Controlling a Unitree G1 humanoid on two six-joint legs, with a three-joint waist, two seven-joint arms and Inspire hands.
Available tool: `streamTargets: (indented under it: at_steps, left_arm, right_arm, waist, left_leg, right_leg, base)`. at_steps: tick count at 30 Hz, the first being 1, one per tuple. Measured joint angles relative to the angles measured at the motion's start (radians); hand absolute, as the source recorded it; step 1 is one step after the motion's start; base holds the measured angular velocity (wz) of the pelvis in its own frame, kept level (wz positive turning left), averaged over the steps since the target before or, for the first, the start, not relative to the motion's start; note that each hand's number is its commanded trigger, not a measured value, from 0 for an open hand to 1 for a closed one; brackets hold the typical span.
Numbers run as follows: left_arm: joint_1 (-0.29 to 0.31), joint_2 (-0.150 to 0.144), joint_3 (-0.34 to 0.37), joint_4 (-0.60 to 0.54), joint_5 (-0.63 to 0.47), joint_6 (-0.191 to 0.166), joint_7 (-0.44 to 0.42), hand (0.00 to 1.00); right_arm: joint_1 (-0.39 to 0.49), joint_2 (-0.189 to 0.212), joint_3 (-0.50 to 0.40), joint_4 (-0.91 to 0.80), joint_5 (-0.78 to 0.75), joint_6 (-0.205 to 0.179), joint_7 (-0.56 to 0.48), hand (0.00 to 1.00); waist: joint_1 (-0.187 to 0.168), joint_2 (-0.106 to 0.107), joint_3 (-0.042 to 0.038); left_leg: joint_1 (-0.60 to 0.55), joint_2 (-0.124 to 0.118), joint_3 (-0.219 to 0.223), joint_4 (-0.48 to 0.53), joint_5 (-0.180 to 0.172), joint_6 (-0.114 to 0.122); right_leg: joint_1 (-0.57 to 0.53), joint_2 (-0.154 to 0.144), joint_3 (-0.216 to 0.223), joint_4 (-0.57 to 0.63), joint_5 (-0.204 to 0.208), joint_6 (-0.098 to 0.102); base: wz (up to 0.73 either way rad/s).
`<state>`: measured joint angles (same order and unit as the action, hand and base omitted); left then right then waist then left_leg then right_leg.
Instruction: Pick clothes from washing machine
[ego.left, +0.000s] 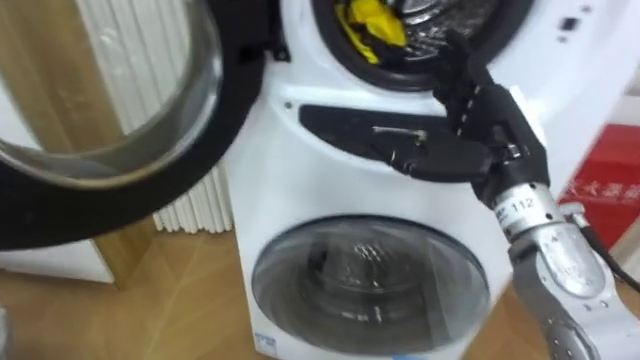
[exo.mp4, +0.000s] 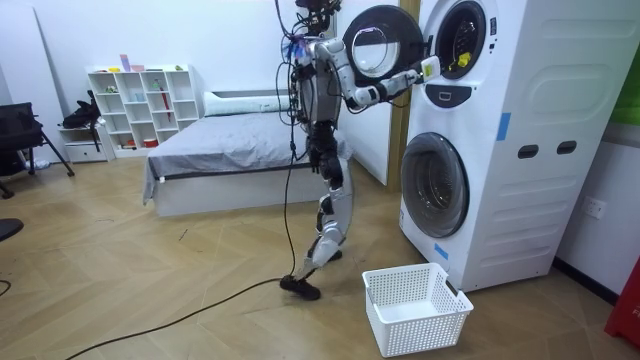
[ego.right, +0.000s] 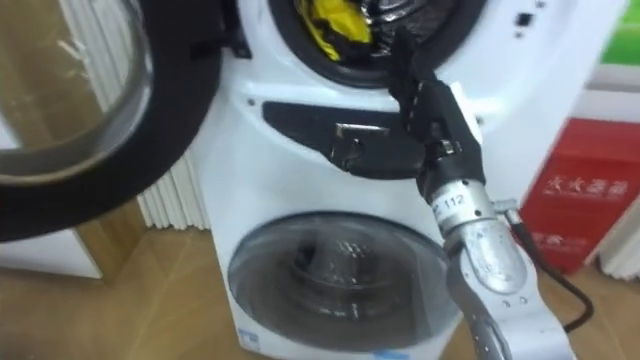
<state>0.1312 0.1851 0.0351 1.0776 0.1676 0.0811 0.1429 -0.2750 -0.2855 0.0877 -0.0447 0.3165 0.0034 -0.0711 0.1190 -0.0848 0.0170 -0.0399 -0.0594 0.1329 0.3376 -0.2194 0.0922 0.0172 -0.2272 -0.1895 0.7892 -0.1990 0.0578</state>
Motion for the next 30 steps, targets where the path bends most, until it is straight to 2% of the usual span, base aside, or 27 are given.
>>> streamTargets:
  at_steps: [1,2,3,4,5,6,7,8,9,10,11,12,13,17,19,20,22,25,30]
  left_arm:
    - [-0.012,0.003,0.000,-0.009,0.001,-0.005,0.009,0.00]
    - [-0.017,0.005,-0.001,-0.014,0.000,-0.010,0.013,0.00]
    - [-0.018,0.011,-0.010,-0.017,-0.001,-0.023,0.021,0.00]
    - [-0.019,0.015,-0.016,-0.018,-0.001,-0.031,0.023,0.00]
    - [-0.018,0.017,-0.019,-0.018,-0.001,-0.034,0.023,0.00]
    - [-0.016,0.017,-0.020,-0.016,-0.002,-0.038,0.024,0.00]
    - [-0.007,0.017,-0.020,-0.015,-0.001,-0.039,0.025,0.00]
    - [-0.004,0.017,-0.020,-0.012,-0.002,-0.039,0.026,0.00]
    - [0.003,0.008,-0.021,-0.001,-0.001,-0.039,0.034,0.00]
    - [0.013,0.003,-0.020,-0.002,-0.001,-0.039,0.042,0.00]
    - [0.016,0.003,-0.018,-0.002,-0.001,-0.039,0.043,0.00]
    - [0.021,0.003,-0.013,0.004,0.001,-0.038,0.043,0.00]
    - [0.034,0.004,-0.003,0.004,0.000,-0.038,0.043,0.00]
    - [0.072,0.004,0.006,0.003,0.002,-0.033,0.041,0.00]
    - [0.086,-0.001,0.016,0.001,0.004,-0.014,0.041,0.00]
    - [0.087,-0.003,0.022,0.001,0.004,-0.011,0.042,0.00]
    - [0.089,-0.012,0.022,-0.009,0.003,0.007,0.042,0.00]
    - [0.092,-0.026,0.022,-0.025,0.003,0.020,0.042,0.00]
    - [0.095,-0.033,0.023,-0.031,0.003,0.020,0.042,0.00]
  right_arm:
    - [0.004,0.000,-0.001,0.000,-0.019,0.000,0.006,0.00]
    - [0.004,0.000,-0.001,0.000,-0.021,0.000,0.009,0.00]
    - [0.005,0.000,-0.001,0.001,-0.021,0.001,0.013,0.00]
    - [0.005,-0.001,-0.002,-0.005,-0.023,-0.001,0.019,0.00]
    - [0.005,-0.001,-0.003,-0.011,-0.027,-0.001,0.019,0.00]
    - [0.005,-0.001,-0.004,-0.015,-0.030,-0.001,0.019,0.00]
    - [0.005,-0.001,-0.004,-0.015,-0.030,-0.001,0.017,0.00]
    - [0.005,-0.001,-0.004,-0.015,-0.030,0.000,0.017,0.00]
    - [0.007,-0.007,-0.002,-0.010,-0.032,0.000,0.019,0.00]
    - [-0.001,-0.011,-0.001,-0.010,-0.035,0.001,0.023,0.00]
    - [-0.005,-0.011,-0.002,-0.010,-0.039,0.001,0.025,0.00]
    - [-0.009,-0.013,-0.004,-0.010,-0.039,0.001,0.033,0.00]
    - [-0.009,-0.014,-0.004,-0.011,-0.037,0.001,0.045,0.00]
    - [-0.011,-0.014,-0.015,-0.013,-0.029,0.001,0.061,0.00]
    - [-0.028,-0.014,-0.015,-0.012,-0.031,0.006,0.059,0.00]
    - [-0.035,-0.014,-0.015,-0.012,-0.034,0.007,0.058,0.00]
    - [-0.068,-0.017,-0.017,-0.012,-0.040,0.012,0.058,0.00]
    - [-0.096,-0.017,-0.040,-0.030,-0.028,0.014,0.059,0.00]
    - [-0.119,-0.027,-0.095,-0.050,-0.005,0.010,0.028,0.00]
  waist:
    - [0.000,0.002,-0.0034]
    - [0.001,0.006,-0.0021]
    - [-0.002,0.011,0.0006]
    - [-0.010,0.015,-0.0005]
    - [-0.014,0.015,-0.0006]
    - [-0.024,0.014,-0.0012]
    - [-0.033,0.014,-0.0012]
    - [-0.034,0.014,-0.0015]
    - [-0.031,0.028,-0.0152]
    - [-0.025,0.045,-0.0240]
    - [-0.022,0.051,-0.0257]
    - [-0.019,0.060,-0.0211]
    - [-0.013,0.062,-0.0213]
    - [0.001,0.055,-0.0205]
    - [0.007,0.041,-0.0127]
    - [0.006,0.037,-0.0121]
    - [0.002,0.018,-0.0131]
    - [-0.004,0.008,-0.0200]
    - [-0.009,0.005,-0.0220]
  left_leg:
    - [0.016,0.006,-0.006,-0.020,-0.003,0.004]
    - [0.022,0.012,-0.008,-0.029,-0.003,0.004]
    - [0.032,0.022,-0.016,-0.042,-0.003,0.004]
    - [0.041,0.032,-0.020,-0.046,-0.003,0.004]
    - [0.046,0.033,-0.023,-0.047,-0.003,0.004]
    - [0.060,0.033,-0.020,-0.048,-0.003,0.004]
    - [0.079,0.031,0.001,-0.049,-0.005,0.000]
    - [0.089,0.029,0.015,-0.053,-0.008,-0.004]
    - [0.118,0.039,0.022,-0.075,-0.013,-0.013]
    - [0.140,0.049,0.021,-0.102,-0.015,-0.017]
    - [0.146,0.053,0.022,-0.113,-0.016,-0.019]
    - [0.158,0.062,0.026,-0.134,-0.017,-0.021]
    - [0.167,0.068,0.029,-0.150,-0.014,-0.026]
    - [0.176,0.081,0.032,-0.165,-0.016,-0.037]
    - [0.175,0.082,0.032,-0.171,-0.016,-0.043]
    - [0.170,0.082,0.031,-0.171,-0.017,-0.045]
    - [0.154,0.084,0.028,-0.171,-0.021,-0.049]
    - [0.151,0.087,0.022,-0.171,-0.021,-0.050]
    - [0.157,0.091,0.024,-0.169,-0.022,-0.052]
  right_leg:
    - [-0.040,0.008,0.000,0.012,-0.040,0.001]
    - [-0.062,0.017,-0.008,0.006,-0.064,0.001]
    - [-0.103,0.038,-0.025,-0.040,-0.096,-0.001]
    - [-0.127,0.068,-0.031,-0.144,-0.097,-0.008]
    - [-0.134,0.082,-0.030,-0.209,-0.093,-0.013]
    - [-0.139,0.105,-0.025,-0.343,-0.066,-0.025]
    - [-0.137,0.123,-0.014,-0.434,0.008,-0.038]
    - [-0.135,0.127,-0.005,-0.453,0.079,-0.045]
    - [-0.118,0.140,-0.007,-0.466,0.095,-0.057]
    - [-0.102,0.159,-0.004,-0.494,0.101,-0.062]
    - [-0.098,0.165,-0.005,-0.508,0.102,-0.064]
    - [-0.089,0.179,-0.004,-0.528,0.110,-0.069]
    - [-0.087,0.189,-0.003,-0.537,0.114,-0.074]
    - [-0.077,0.207,-0.002,-0.553,0.118,-0.081]
    - [-0.079,0.209,-0.002,-0.554,0.118,-0.082]
    - [-0.083,0.210,-0.002,-0.554,0.118,-0.084]
    - [-0.091,0.210,-0.002,-0.556,0.123,-0.088]
    - [-0.086,0.215,-0.006,-0.571,0.129,-0.090]
    - [-0.084,0.228,-0.007,-0.573,0.130,-0.091]
  base:
    - [0.00]
    - [0.04]
    - [0.10]
    - [0.08]
    - [0.00]
    - [0.00]
    - [0.00]
    - [0.00]
    - [-0.17]
    - [-0.21]
    - [-0.24]
    - [-0.16]
    - [-0.16]
    - [-0.05]
    - [0.00]
    - [0.00]
    - [0.06]
    - [0.02]
    - [-0.02]
